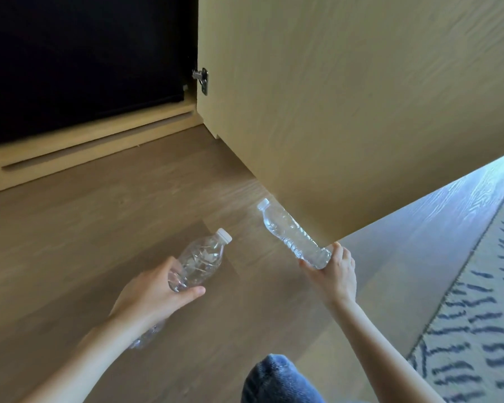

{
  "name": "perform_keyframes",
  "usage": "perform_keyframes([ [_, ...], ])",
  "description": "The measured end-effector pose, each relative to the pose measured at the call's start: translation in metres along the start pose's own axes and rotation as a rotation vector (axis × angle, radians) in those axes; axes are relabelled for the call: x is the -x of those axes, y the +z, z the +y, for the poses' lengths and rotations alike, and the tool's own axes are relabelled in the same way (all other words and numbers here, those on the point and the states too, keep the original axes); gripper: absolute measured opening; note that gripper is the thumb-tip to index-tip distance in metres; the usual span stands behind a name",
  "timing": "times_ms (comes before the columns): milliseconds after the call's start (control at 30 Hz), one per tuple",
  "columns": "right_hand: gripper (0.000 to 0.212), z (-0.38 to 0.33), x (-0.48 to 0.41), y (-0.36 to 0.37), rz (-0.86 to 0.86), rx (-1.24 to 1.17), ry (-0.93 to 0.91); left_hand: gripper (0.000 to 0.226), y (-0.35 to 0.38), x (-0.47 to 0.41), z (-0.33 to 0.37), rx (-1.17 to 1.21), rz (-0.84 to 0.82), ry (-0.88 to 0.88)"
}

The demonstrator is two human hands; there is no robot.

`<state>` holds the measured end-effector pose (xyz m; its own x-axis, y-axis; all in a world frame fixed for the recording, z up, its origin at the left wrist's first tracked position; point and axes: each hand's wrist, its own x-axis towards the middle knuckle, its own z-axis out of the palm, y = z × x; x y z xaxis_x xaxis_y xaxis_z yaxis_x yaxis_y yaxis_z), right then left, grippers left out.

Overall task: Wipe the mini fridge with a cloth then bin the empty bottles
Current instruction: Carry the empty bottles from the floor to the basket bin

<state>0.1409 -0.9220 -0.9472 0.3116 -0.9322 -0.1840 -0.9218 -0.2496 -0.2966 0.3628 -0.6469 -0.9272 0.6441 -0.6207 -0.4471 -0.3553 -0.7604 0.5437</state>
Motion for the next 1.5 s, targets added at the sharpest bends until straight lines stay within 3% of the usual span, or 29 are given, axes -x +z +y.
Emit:
perform_keyframes([
  [133,0.085,0.01,-0.011,0.007,-0.055,-0.087,0.03,0.053,0.001,-0.002,-0.002,-0.02,-0.008,-0.009],
  [300,0.052,0.016,-0.011,0.014,-0.06,-0.102,-0.031,0.055,0.007,-0.004,-0.007,-0.046,-0.031,-0.033],
  [567,0.055,0.019,0.052,0.0,-0.197,-0.042,0.028,0.045,-0.005,0.028,-0.002,0.001,-0.065,-0.119],
  [700,0.056,-0.006,0.102,-0.048,-0.314,-0.026,-0.073,0.047,-0.048,0.08,0.015,0.069,-0.037,-0.212],
  [867,0.056,-0.077,0.145,-0.151,-0.357,-0.118,-0.193,0.047,-0.141,0.153,0.059,0.146,0.044,-0.312],
  [1067,0.063,-0.174,0.192,-0.334,-0.358,-0.243,-0.274,0.056,-0.284,0.261,0.156,0.277,0.102,-0.364],
  [1333,0.056,-0.278,0.27,-0.62,-0.258,-0.383,-0.356,0.062,-0.493,0.424,0.313,0.434,0.232,-0.352],
  [1500,0.055,-0.328,0.31,-0.742,-0.23,-0.578,-0.437,0.064,-0.585,0.493,0.383,0.568,0.395,-0.259],
])
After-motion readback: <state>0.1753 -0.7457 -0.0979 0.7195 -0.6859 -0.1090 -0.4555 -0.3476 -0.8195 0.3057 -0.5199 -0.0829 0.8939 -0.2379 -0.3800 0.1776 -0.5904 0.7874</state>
